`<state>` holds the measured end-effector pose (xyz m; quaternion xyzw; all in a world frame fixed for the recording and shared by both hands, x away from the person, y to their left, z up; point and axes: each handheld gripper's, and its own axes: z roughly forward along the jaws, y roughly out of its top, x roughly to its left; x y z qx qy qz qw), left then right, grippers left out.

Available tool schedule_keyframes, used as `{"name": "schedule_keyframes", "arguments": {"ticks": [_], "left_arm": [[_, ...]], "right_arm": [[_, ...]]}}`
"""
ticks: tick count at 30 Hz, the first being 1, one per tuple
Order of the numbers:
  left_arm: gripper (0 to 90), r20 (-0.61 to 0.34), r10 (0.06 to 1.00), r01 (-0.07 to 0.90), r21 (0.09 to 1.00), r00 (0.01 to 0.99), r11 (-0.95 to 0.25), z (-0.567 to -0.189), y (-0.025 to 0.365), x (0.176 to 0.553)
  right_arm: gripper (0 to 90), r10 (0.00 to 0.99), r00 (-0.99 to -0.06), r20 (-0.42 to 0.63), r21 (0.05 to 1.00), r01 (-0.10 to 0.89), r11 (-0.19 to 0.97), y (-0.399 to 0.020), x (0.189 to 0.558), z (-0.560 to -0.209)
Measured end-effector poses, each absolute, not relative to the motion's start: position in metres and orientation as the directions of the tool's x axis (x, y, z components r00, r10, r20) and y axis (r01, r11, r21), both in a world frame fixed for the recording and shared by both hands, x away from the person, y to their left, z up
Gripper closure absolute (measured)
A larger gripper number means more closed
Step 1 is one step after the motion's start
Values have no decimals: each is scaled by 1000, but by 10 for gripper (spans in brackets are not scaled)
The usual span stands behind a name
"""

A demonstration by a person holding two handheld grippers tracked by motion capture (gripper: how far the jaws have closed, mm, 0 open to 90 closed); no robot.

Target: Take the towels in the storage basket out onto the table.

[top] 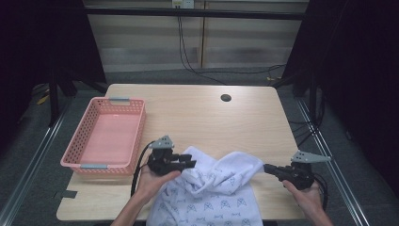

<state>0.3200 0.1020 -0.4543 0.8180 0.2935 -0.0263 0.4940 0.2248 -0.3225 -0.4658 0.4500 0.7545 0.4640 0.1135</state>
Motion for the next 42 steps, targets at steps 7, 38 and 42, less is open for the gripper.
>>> {"name": "schedule_keyframes", "arguments": {"ticks": [7, 38, 42], "left_arm": [[563, -313, 571, 584, 716, 759, -384, -496, 94, 365], [874, -177, 596, 313, 941, 783, -130, -334, 162, 358], [874, -144, 627, 270, 956, 765, -111, -308, 170, 362]], "right_arm": [[894, 785, -573, 236, 802, 571, 175, -323, 231, -469], [897, 813, -566, 137, 935, 345, 83, -341, 270, -346], [900, 816, -568, 103, 952, 293, 84, -336, 288, -313]]}}
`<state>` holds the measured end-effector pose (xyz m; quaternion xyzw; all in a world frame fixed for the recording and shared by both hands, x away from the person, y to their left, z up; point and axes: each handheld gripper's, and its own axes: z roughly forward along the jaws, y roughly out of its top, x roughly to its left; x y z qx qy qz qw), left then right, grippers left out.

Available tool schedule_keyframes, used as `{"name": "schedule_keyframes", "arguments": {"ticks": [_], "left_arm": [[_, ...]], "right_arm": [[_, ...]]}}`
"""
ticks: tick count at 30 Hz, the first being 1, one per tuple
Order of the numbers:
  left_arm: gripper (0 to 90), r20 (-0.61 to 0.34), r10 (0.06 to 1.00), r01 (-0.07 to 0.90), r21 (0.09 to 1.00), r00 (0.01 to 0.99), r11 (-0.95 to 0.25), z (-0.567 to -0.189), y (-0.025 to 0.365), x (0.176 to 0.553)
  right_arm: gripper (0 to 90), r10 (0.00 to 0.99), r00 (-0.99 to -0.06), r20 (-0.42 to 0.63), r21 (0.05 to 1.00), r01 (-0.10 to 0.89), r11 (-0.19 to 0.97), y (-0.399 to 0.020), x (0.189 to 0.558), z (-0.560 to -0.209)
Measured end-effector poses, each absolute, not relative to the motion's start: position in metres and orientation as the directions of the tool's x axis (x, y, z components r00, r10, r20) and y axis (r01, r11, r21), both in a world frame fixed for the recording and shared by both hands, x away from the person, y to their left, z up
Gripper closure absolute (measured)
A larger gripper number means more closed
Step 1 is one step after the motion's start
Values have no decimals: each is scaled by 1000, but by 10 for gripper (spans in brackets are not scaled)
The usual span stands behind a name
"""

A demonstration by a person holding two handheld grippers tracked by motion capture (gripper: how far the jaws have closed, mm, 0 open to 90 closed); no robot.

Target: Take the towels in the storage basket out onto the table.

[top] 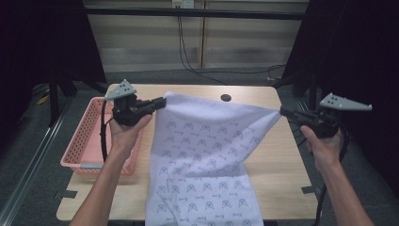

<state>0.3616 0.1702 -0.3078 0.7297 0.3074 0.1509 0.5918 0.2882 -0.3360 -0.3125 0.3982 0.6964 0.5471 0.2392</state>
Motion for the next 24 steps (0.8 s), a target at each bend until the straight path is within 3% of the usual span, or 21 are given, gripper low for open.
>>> {"name": "schedule_keyframes", "arguments": {"ticks": [8, 13, 15, 17, 20, 24], "left_arm": [[874, -138, 681, 274, 957, 719, -96, -296, 178, 385], [873, -126, 737, 323, 937, 664, -131, -314, 173, 419], [860, -165, 728, 368, 921, 666, -127, -328, 174, 433], [706, -195, 741, 420, 898, 642, -128, -344, 173, 443], [513, -205, 761, 459, 878, 616, -135, -361, 174, 449], [512, -213, 758, 474, 869, 617, -141, -369, 177, 444]], "right_arm": [[900, 831, -553, 59, 958, 266, 109, -323, 339, -282], [900, 865, -500, 44, 942, 310, 131, -319, 388, -283], [900, 882, -469, 46, 932, 337, 131, -322, 408, -288], [894, 893, -448, 47, 919, 370, 137, -324, 420, -297], [815, 885, -461, 68, 906, 400, 139, -319, 425, -319], [744, 847, -527, 74, 893, 413, 179, -302, 409, -345]]}}
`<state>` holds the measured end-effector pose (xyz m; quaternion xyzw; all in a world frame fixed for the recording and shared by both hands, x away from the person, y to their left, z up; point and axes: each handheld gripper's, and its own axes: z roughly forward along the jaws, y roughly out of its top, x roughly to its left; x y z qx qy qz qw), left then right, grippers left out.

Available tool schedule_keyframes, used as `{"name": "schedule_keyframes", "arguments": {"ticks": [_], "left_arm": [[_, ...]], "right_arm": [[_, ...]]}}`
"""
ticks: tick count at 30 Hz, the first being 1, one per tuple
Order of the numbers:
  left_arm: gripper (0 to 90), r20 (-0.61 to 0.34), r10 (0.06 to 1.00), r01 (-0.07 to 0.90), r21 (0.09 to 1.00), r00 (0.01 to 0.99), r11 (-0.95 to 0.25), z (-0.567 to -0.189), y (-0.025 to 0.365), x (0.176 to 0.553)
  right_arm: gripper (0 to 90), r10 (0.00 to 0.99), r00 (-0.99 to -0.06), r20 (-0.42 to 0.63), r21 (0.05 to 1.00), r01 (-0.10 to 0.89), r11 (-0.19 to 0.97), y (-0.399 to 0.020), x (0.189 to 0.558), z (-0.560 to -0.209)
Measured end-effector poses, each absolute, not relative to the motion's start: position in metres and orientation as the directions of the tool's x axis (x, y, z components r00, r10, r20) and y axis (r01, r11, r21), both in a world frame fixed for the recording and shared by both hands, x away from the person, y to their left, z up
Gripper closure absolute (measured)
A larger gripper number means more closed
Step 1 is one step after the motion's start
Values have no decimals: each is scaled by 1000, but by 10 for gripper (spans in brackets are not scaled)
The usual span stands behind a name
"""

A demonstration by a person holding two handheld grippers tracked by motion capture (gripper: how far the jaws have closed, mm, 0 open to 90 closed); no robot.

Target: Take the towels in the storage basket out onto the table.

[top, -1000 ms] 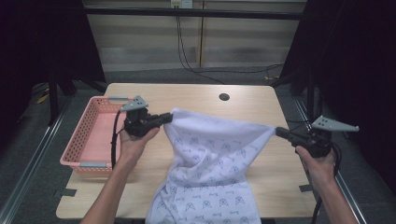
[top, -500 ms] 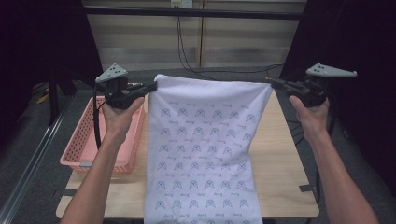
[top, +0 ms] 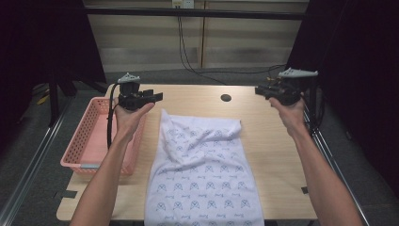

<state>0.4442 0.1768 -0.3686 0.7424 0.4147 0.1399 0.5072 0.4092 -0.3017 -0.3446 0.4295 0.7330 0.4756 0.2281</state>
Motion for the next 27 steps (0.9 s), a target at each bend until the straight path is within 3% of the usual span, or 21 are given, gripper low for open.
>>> {"name": "schedule_keyframes", "arguments": {"ticks": [5, 9, 15, 19, 24, 27], "left_arm": [[599, -190, 704, 451, 869, 685, -204, -374, 167, 414], [627, -191, 643, 437, 865, 742, -247, -385, 156, 386], [640, -249, 576, 473, 836, 779, -278, -420, 140, 344], [625, -272, 535, 491, 810, 800, -321, -440, 137, 321], [604, -303, 562, 543, 774, 769, -325, -464, 153, 305], [588, -304, 569, 559, 752, 764, -350, -475, 160, 296]], "right_arm": [[643, 792, -602, 99, 863, 448, 232, -282, 368, -384], [627, 760, -632, 148, 841, 485, 240, -279, 338, -415], [602, 764, -608, 215, 780, 578, 240, -285, 307, -466], [578, 757, -626, 186, 750, 588, 302, -279, 290, -487], [558, 755, -637, 159, 736, 586, 340, -273, 282, -497], [611, 767, -632, 111, 726, 579, 372, -266, 281, -504]]}}
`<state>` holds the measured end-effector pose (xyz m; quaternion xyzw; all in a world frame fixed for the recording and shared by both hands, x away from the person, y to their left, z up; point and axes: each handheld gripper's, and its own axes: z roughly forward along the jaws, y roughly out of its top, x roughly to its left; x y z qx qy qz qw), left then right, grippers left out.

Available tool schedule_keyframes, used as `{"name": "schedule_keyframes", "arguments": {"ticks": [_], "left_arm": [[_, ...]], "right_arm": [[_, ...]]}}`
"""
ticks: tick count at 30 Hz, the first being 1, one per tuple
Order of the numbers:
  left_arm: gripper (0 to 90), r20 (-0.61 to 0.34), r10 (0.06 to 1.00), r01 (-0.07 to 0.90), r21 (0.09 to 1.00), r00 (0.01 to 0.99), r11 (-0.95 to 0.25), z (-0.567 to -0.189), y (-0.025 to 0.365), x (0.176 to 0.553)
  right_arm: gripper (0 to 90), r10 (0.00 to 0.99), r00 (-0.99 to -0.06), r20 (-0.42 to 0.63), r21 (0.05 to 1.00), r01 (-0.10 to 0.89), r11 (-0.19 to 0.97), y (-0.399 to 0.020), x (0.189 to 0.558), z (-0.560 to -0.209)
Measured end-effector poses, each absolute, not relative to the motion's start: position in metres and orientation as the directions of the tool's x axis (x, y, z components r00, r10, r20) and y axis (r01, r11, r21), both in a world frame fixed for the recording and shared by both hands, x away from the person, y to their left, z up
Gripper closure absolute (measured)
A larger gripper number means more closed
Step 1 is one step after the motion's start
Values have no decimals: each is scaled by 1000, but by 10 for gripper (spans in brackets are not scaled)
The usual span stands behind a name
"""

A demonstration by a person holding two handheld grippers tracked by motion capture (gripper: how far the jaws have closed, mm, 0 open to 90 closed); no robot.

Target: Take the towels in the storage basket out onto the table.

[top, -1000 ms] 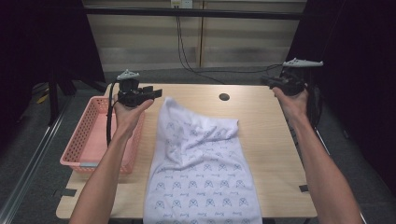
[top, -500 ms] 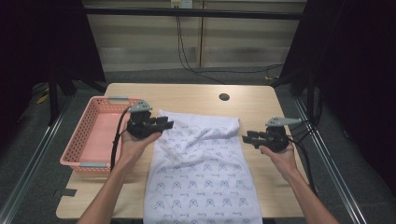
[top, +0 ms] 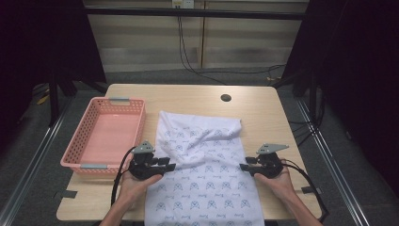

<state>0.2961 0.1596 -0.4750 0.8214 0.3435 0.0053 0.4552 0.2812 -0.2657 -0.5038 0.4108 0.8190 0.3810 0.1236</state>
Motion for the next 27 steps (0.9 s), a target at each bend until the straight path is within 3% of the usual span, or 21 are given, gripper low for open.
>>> {"name": "schedule_keyframes", "arguments": {"ticks": [3, 6, 9, 15, 19, 27], "left_arm": [[566, -304, 550, 546, 760, 778, -353, -474, 159, 292], [566, -278, 544, 537, 741, 792, -403, -480, 154, 292], [571, -254, 547, 533, 721, 798, -443, -486, 149, 293], [665, -209, 513, 499, 685, 832, -531, -497, 134, 293], [858, -193, 506, 487, 679, 840, -549, -497, 131, 281], [883, -262, 452, 505, 632, 853, -587, -493, 138, 245]], "right_arm": [[825, 799, -595, 89, 719, 593, 361, -269, 282, -503], [882, 816, -571, 91, 716, 607, 345, -279, 281, -502], [884, 826, -555, 102, 713, 620, 328, -288, 276, -502], [881, 853, -512, 99, 703, 643, 304, -316, 256, -500], [879, 855, -509, 99, 696, 650, 306, -320, 244, -499], [878, 824, -553, 121, 670, 658, 343, -317, 217, -495]]}}
